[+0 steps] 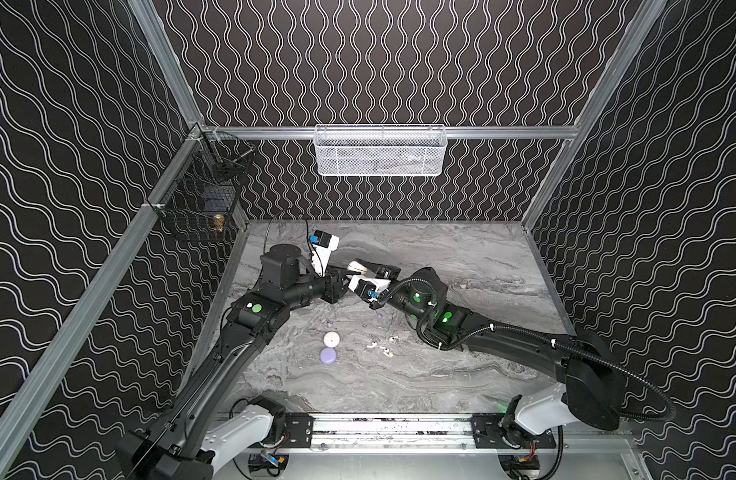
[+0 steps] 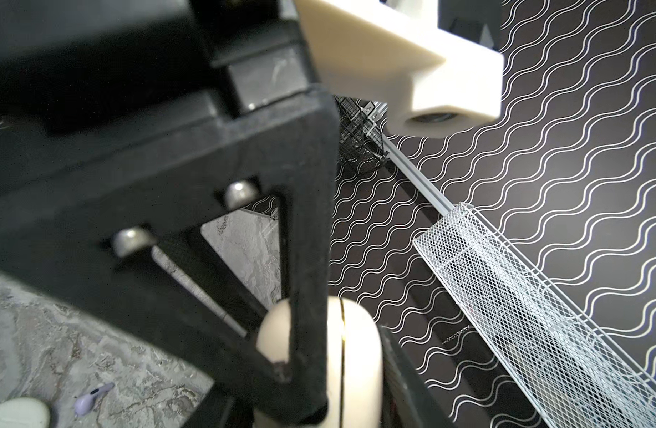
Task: Insert the wireless bluetooth earbuds into the charging case
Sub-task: 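Grasp the cream case with the left gripper while the right gripper holds it, then open the right gripper and draw it back from the case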
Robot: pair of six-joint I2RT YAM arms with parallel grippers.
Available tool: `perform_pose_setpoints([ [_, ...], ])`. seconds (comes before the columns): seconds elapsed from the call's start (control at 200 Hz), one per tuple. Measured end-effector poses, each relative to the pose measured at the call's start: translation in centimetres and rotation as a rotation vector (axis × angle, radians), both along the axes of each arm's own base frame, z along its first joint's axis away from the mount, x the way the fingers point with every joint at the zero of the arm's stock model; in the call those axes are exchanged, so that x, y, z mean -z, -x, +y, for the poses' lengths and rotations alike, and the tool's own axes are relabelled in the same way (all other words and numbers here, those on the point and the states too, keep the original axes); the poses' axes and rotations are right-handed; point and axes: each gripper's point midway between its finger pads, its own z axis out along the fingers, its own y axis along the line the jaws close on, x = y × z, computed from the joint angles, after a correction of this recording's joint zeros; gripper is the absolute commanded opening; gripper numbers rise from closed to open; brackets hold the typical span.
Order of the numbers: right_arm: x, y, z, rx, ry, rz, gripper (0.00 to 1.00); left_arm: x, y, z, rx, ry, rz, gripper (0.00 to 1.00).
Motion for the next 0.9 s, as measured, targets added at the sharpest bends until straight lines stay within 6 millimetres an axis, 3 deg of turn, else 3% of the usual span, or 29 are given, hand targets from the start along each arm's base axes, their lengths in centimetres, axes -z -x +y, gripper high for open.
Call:
perform_pose_setpoints([
  [0.12, -0.05, 0.16, 0.1, -0.007, -0.002, -0.001, 0.16, -0.09, -0.05, -0.23, 0.007, 0.01, 0.0, 0.38],
  [0.275, -0.06, 0.12, 0.24, -0.008, -0.007, -0.005, 0.15, -0.11, -0.17, -0.23, -0.001, 0.014, 0.004, 0.32],
  [0.495, -0.25, -0.11, 0.56, -0.004, -0.017, -0.011, 0.15, -0.27, -0.34, 0.14, -0.026, 0.008, -0.007, 0.35],
  [0.636, -0.42, -0.12, 0.53, 0.0, -0.022, -0.014, 0.17, -0.41, -0.36, 0.16, -0.027, 0.009, -0.014, 0.27],
  [0.826, -0.51, 0.39, 0.04, -0.009, -0.034, 0.0, 0.32, -0.62, -0.08, -0.14, 0.004, 0.007, -0.034, 0.09],
  [0.881, -0.39, 0.65, -0.27, -0.012, -0.04, 0.003, 0.43, -0.66, 0.1, -0.29, 0.018, 0.012, -0.031, 0.06],
  [0.901, -0.35, 0.72, -0.36, -0.012, -0.04, 0.004, 0.51, -0.63, 0.21, -0.37, 0.024, 0.013, -0.028, 0.05],
])
